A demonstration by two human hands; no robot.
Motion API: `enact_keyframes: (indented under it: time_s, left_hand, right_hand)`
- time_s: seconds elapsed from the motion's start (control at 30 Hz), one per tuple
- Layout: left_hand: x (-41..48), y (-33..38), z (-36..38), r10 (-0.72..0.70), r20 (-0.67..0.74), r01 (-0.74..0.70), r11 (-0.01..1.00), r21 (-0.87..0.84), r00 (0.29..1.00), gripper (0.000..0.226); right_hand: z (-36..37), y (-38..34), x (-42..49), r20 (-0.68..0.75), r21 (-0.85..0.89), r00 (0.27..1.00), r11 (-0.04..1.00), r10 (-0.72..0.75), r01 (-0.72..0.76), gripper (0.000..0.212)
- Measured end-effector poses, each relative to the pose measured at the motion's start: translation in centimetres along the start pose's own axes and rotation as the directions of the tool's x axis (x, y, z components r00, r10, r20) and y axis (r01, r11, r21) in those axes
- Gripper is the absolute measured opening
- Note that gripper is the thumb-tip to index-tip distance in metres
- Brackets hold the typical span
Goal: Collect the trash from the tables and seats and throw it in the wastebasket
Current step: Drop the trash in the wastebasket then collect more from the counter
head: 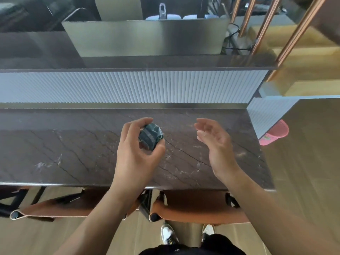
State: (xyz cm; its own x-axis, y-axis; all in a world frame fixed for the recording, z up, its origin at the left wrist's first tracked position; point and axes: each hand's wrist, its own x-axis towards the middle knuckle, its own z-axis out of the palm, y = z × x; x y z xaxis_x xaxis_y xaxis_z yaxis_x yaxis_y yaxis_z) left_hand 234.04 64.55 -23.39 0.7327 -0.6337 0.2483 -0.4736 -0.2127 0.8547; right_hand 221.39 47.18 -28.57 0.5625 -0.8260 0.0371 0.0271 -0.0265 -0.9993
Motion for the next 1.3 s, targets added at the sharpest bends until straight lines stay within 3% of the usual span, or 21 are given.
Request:
enact_keyframes:
  time_s: [0.3, 0.5, 0.87, 1.3]
  left_hand:
    - [-0.5, 5.4, 8.5, 0.133, 0.168, -0.116, 0.987, -0.11, 0.977, 0.05]
    - [-3.8, 11.0, 17.1, 0.218, 0.275, -0.181, 0.972, -0.152, 0.936, 0.049]
    - [-15.8, 22.5, 34.7, 0.326, 0.449, -0.176, 0.922, -0.343, 0.832, 0.053]
    - [-18.9, 29.5, 51.1, 0.384, 0.608, -0.114, 0.894, -0.434, 0.695, 0.042]
  right_hand:
    - [-9.4, -3.1, -2.8, -0.217, 0.099, 0.975, 0.992, -0.051, 0.074, 0.021]
    - [-19.8, -4.7, -7.3, -0.357, 0.142, 0.931, 0.98, -0.078, 0.137, 0.029]
    - [-42.1, -4.7, -17.6, -0.54, 0.167, 0.837, 0.963, -0.092, 0.214, 0.024]
    - [-57.9, -4.3, -19.7, -0.702, 0.16, 0.712, 0.972, -0.011, 0.174, 0.026]
